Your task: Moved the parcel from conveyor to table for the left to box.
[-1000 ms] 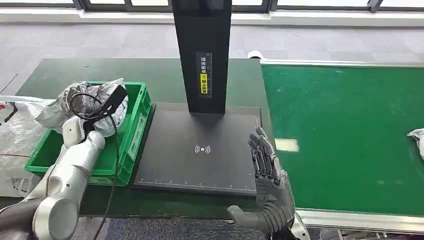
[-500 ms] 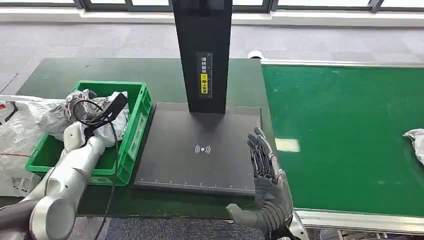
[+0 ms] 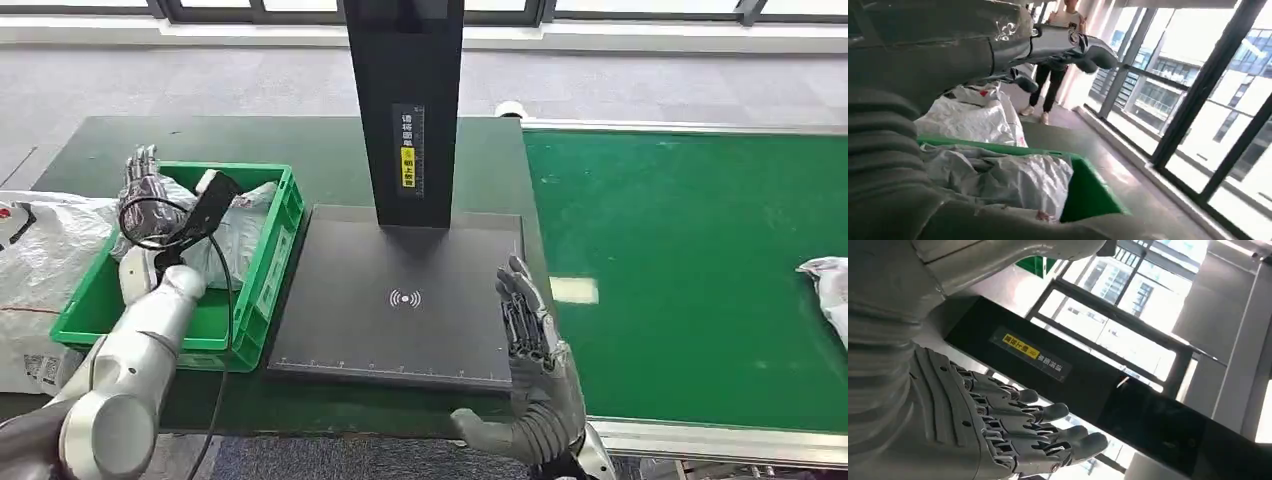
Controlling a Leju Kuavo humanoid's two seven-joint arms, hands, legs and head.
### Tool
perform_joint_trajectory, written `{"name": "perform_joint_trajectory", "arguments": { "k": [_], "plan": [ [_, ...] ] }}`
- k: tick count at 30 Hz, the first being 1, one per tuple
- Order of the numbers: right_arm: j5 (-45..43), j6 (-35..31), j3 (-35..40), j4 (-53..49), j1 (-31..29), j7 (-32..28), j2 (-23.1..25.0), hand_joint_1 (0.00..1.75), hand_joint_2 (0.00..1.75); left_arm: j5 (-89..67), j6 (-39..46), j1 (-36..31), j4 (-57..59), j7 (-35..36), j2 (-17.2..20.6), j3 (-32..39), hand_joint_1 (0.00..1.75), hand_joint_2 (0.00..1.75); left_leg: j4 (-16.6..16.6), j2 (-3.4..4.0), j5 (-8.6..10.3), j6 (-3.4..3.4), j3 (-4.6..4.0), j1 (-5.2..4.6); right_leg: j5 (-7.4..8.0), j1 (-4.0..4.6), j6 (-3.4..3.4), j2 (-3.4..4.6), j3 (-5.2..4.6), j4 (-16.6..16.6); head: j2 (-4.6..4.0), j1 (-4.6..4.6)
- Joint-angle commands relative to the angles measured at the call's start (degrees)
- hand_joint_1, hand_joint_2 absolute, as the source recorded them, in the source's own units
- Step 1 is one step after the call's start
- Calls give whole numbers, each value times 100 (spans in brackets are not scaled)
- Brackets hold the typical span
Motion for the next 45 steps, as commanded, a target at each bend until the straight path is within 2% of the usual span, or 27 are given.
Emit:
{"name": "perform_joint_trajectory", "arguments": {
  "k": [1, 20, 21, 22, 23, 24, 25, 26, 28, 29, 30, 31, 32, 34, 35, 40, 44, 45],
  "plan": [
    [6, -140, 58, 630, -390, 28, -132, 0, 175, -155, -2, 384, -1735, -418, -714, 1209, 0, 0, -11, 3, 2, 8, 11, 2, 6, 3, 4, 2, 16, -18, 0, 0],
    [6, -140, 58, 630, -390, 28, -132, 0, 175, -155, -2, 384, -1735, -418, -714, 1209, 0, 0, -5, 5, -1, 3, 7, 0, 2, -1, 1, 4, 8, -6, 0, 0],
    [548, -665, -274, 718, -372, 198, -64, 0, 175, 2005, -226, 616, -1652, -2055, -874, 1047, 0, 0, -12, 6, 1, 5, 13, 0, 4, 0, 2, 5, 15, -14, 0, 0],
    [693, -786, -459, 688, -354, 342, -76, 0, 175, 3114, -638, 975, -2172, -2370, -1020, 873, 0, 0, -12, 7, 0, 6, 15, 2, 5, 2, 2, 6, 18, -15, 0, 0],
    [758, -783, -764, 643, -343, 371, -109, 0, 175, 3798, -1000, 1721, -3084, -2205, -1109, 238, 0, 0, -26, -5, 6, 8, 25, -3, 6, -3, 4, -5, 30, -27, 0, 0],
    [786, -686, -960, 633, -337, 351, -109, 0, 175, 4127, -1124, 2120, -3572, -1996, -1116, -171, 0, 0, -35, -5, 8, 10, 33, -4, 8, -4, 5, -5, 38, -37, 0, 0],
    [854, -658, -1210, 626, -306, 370, -50, 0, 175, 4756, -1622, 2447, -3934, -1859, -1027, -633, 0, 0, -52, 2, 9, 14, 49, -8, 11, -9, 7, 2, 51, -54, 0, 0],
    [1157, -849, -1463, 629, -251, 563, -43, 0, 175, 5538, -2537, 2742, -4214, -2001, -942, -1060, 0, 0, -60, 8, 7, 16, 58, -10, 12, -11, 9, 8, 59, -64, 0, 0],
    [1284, -1000, -1801, 694, -244, 726, -125, 0, 175, 6029, -3266, 3100, -4464, -2250, -943, -1509, 0, 0, -49, 22, -5, 14, 57, -11, 5, -16, 7, 22, 50, -50, 0, 0],
    [1407, -1104, -2012, 803, -279, 859, -171, 0, 0, 6258, -3670, 3207, -4488, -2364, -952, -1724, 0, 0, -46, 25, -12, 17, 64, -13, 2, -19, 9, 21, 57, -52, 0, -2],
    [1407, -1095, -2306, 983, -320, 1044, -259, 0, 0, 6460, -4193, 3253, -4389, -2589, -958, -2062, 0, 0, -31, 19, -19, 18, 60, -13, -4, -19, 9, 13, 49, -39, 0, -2],
    [1879, -1443, -2732, 1408, -404, 1505, -479, 0, 175, 6556, -4772, 3447, -4336, -2933, -1056, -2448, 0, 0, -13, -4, -13, 15, 31, -7, -3, -10, 8, -8, 32, -31, 0, 0],
    [1886, -1450, -2954, 1839, -568, 1569, -659, 0, 175, 6646, -5018, 3749, -4573, -2937, -1201, -2631, 0, 0, -14, -17, -11, 17, 28, -7, -3, -7, 11, -22, 43, -40, 0, 0],
    [1798, -1449, -3176, 2237, -730, 1323, -729, 0, 175, 6684, -5022, 3970, -4763, -2937, -1244, -2831, 0, 0, -41, -31, -5, 29, 51, -18, -2, -20, 27, -37, 72, -73, 0, 0],
    [2044, -1579, -3299, 2423, -818, 1354, -712, 0, 175, 6762, -5147, 4102, -4920, -2937, -1262, -2928, 0, 0, -21, -2, -22, 28, 44, -18, -9, -25, 26, -8, 55, -48, 0, 0],
    [2366, -1526, -3384, 2167, -622, 1605, -600, 0, 175, 6620, -5308, 4169, -5050, -2937, -1375, -2675, 0, 0, -19, 0, -33, 45, 37, -31, -6, -38, 38, -7, 51, -48, 0, 0],
    [2403, -1473, -3462, 2144, -592, 1649, -563, 0, 175, 6437, -5534, 4549, -5630, -2937, -1447, -2554, 0, 0, -1, 11, -41, 40, 28, -28, -9, -32, 33, 4, 34, -30, 0, 0],
    [2631, -1448, -3604, 2031, -456, 1867, -535, 0, 175, 6333, -5616, 4751, -5833, -2937, -1543, -2503, 0, 0, -6, 12, -42, 40, 33, -27, -10, -30, 32, 5, 39, -36, 0, 0]
  ]
}}
